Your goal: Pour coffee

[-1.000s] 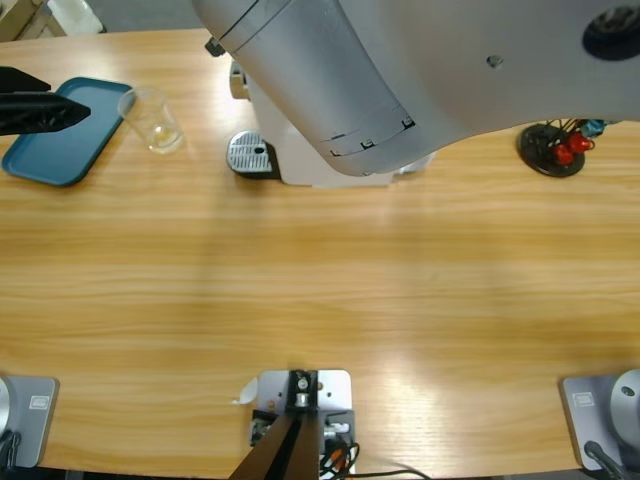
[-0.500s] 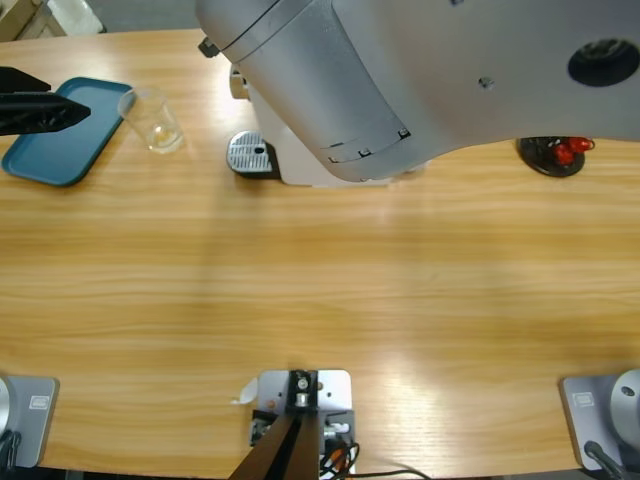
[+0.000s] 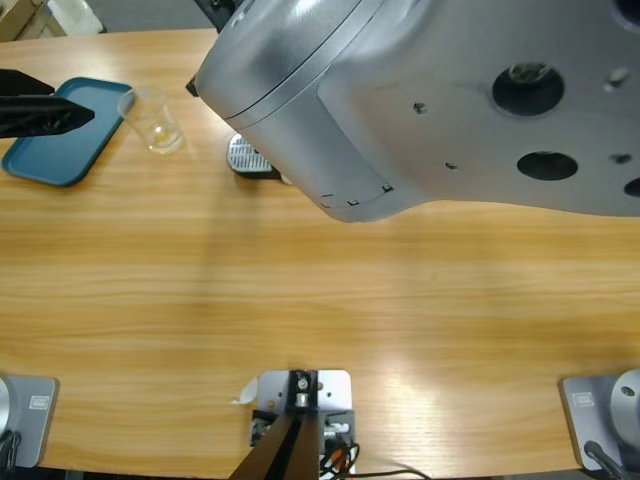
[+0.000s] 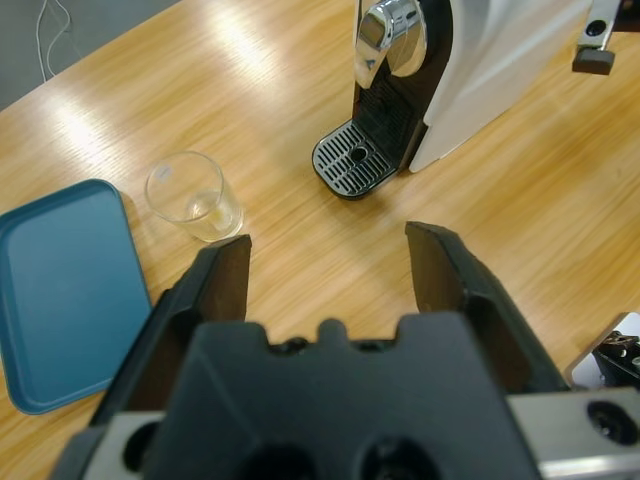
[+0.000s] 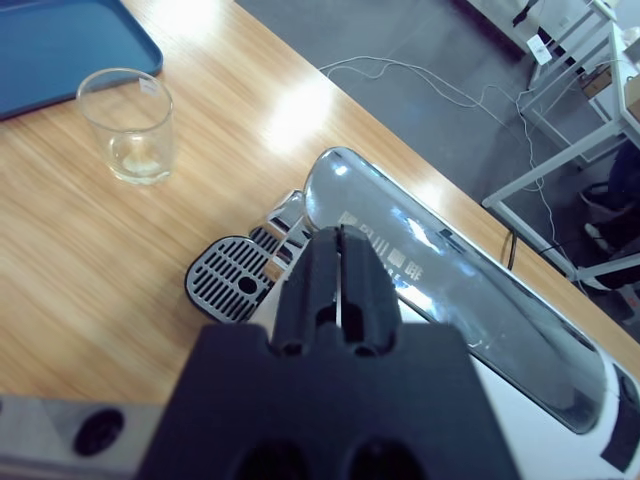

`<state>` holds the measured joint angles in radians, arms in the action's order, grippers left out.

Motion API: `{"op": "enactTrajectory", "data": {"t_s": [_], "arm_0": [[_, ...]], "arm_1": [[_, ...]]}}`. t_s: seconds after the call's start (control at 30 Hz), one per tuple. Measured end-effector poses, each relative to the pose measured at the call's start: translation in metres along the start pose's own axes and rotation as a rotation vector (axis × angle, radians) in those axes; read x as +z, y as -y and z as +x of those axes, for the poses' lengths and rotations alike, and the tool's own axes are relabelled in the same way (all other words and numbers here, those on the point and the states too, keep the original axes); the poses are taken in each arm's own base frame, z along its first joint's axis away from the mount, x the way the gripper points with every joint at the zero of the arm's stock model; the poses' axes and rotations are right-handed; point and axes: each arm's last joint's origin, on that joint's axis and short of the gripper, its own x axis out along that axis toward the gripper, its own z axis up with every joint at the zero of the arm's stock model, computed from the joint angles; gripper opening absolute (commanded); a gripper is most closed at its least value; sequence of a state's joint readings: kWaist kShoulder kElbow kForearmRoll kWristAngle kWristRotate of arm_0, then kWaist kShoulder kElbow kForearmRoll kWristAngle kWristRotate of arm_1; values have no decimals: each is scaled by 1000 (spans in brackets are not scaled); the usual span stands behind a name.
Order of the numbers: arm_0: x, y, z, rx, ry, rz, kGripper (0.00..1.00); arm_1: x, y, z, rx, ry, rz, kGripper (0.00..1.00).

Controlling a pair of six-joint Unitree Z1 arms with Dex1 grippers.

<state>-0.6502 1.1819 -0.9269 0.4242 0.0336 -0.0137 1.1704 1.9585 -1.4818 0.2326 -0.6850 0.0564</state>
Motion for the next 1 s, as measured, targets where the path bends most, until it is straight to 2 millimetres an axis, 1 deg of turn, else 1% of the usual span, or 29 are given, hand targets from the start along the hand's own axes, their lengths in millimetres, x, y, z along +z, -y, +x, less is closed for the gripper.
{"op": "enactTrajectory", "data": {"t_s": [0.27, 0.33, 0.43, 0.47, 0.53, 0.57, 0.67, 0.7, 0.73, 0.77, 0.83, 0.87, 0.9, 0.93, 0.97, 1.0], "arm_0": [[0, 0, 3, 0, -9, 0, 655], [0, 0, 3, 0, -9, 0, 655], [0, 0, 3, 0, -9, 0, 655], [0, 0, 3, 0, -9, 0, 655], [0, 0, 3, 0, -9, 0, 655], [0, 0, 3, 0, -9, 0, 655], [0, 0, 3, 0, -9, 1, 660], [0, 0, 3, 0, -9, 1, 661], [0, 0, 3, 0, -9, 1, 665], [0, 0, 3, 0, -9, 1, 670], [0, 0, 3, 0, -9, 1, 750], [0, 0, 3, 0, -9, 1, 774], [0, 0, 3, 0, -9, 1, 842], [0, 0, 3, 0, -9, 1, 889], [0, 0, 3, 0, -9, 1, 908], [0, 0, 3, 0, -9, 1, 908]], "arm_1": [[0, 4, -4, -18, 4, -19, 0], [-1, 10, -7, -29, 5, -27, 0], [-1, 24, -10, -45, 7, -33, 0], [-1, 27, -10, -50, 7, -34, 31], [0, 32, -10, -59, 8, -46, 296], [2, 36, -12, -61, 13, -47, 405], [10, 53, -29, -38, 51, -16, 690], [13, 59, -35, -23, 65, -3, 797], [14, 65, -41, -2, 77, 14, 926], [15, 71, -48, 27, 86, 31, 990], [14, 84, -58, 83, 84, 61, 1000], [12, 91, -62, 113, 68, 75, 1000], [8, 98, -66, 146, 44, 87, 1000], [3, 105, -70, 178, 16, 98, 1000], [-4, 111, -74, 203, -14, 108, 996], [-12, 116, -79, 221, -43, 116, 962]]}}
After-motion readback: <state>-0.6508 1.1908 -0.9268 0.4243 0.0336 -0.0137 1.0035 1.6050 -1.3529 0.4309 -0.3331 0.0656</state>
